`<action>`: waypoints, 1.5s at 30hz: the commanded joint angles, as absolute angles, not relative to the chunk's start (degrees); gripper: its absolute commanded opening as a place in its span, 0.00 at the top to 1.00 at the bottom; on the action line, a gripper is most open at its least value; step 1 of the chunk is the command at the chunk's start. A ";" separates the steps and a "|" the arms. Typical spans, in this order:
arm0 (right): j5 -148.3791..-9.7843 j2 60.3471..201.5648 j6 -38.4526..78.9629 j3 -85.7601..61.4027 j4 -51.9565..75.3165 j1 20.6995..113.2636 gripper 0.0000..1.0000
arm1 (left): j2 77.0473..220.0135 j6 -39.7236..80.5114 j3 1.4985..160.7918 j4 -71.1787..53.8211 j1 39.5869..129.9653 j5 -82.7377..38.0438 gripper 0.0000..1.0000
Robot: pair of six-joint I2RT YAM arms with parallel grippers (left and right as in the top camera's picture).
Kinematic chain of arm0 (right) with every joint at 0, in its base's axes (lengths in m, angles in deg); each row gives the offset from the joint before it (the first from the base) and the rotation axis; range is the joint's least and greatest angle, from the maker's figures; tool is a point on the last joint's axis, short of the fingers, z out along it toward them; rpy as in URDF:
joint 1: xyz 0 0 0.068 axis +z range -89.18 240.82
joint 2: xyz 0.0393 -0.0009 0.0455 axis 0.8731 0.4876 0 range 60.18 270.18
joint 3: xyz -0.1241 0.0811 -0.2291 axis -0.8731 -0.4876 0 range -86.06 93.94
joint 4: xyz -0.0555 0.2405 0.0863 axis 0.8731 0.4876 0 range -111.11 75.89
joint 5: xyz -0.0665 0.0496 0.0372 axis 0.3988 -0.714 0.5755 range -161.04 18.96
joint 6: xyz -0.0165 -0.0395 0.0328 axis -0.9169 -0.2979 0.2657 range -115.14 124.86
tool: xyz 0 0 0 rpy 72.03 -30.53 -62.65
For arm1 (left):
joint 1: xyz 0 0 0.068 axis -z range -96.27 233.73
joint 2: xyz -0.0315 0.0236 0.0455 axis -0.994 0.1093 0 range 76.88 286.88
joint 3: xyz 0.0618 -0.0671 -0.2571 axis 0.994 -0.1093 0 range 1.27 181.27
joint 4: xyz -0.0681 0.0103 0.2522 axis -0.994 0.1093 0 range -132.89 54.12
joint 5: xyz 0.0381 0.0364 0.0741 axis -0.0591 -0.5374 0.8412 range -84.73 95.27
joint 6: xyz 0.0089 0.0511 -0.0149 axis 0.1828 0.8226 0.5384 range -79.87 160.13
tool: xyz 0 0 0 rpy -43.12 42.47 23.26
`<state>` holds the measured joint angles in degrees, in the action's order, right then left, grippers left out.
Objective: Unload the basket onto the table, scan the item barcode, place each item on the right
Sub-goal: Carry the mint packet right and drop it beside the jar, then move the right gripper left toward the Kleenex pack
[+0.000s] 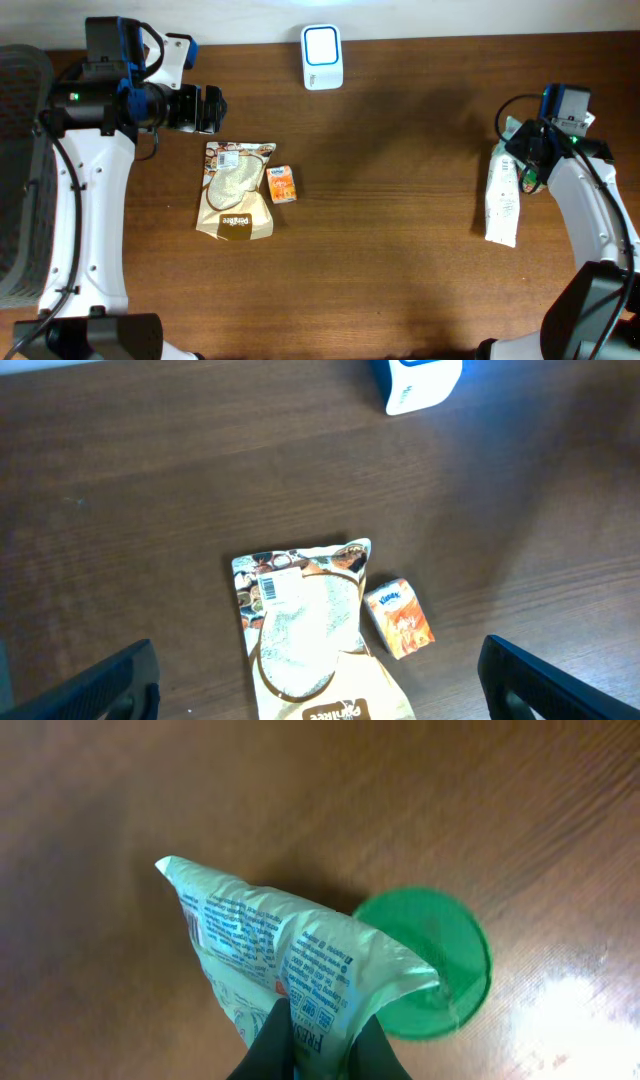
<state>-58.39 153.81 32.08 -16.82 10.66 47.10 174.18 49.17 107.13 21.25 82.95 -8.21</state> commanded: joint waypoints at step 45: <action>-101.87 175.29 39.49 -9.92 -5.36 89.00 0.46 | 174.35 50.11 107.33 21.30 82.80 -8.42 0.01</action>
<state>-99.27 171.23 35.88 -10.09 -2.93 87.12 174.18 49.17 107.13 21.21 82.95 -8.21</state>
